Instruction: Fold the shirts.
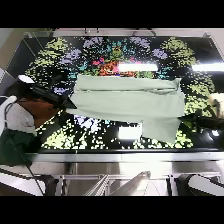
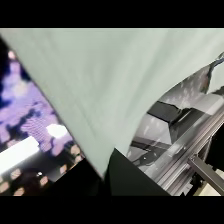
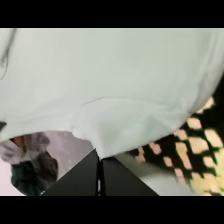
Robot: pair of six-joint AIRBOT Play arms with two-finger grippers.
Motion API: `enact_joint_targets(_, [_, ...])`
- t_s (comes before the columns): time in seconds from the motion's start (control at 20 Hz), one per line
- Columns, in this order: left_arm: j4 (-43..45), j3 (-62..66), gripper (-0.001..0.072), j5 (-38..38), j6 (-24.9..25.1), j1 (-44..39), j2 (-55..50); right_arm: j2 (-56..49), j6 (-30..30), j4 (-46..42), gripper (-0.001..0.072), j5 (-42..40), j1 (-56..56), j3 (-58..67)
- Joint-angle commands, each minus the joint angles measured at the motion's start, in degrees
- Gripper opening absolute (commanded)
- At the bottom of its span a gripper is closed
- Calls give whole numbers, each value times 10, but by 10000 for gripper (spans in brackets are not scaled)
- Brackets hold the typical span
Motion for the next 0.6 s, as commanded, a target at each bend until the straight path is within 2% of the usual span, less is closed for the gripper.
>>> enact_joint_targets(0.0, [-2,2,19,-51,3,42,21,52,30,1,15,40,-80,5])
enact_joint_targets(0.15, [-7,-28,19,-59,16,51,34,78,27,32,15,41,-85,5])
enact_joint_targets(0.3, [-18,-15,19,-57,22,45,48,87,-4,147,15,30,-64,9])
enact_joint_targets(0.45, [-75,68,19,-47,21,34,25,62,-5,174,15,-71,10,46])
enact_joint_targets(0.55, [-78,140,20,-40,3,18,-15,17,-6,174,16,-137,64,89])
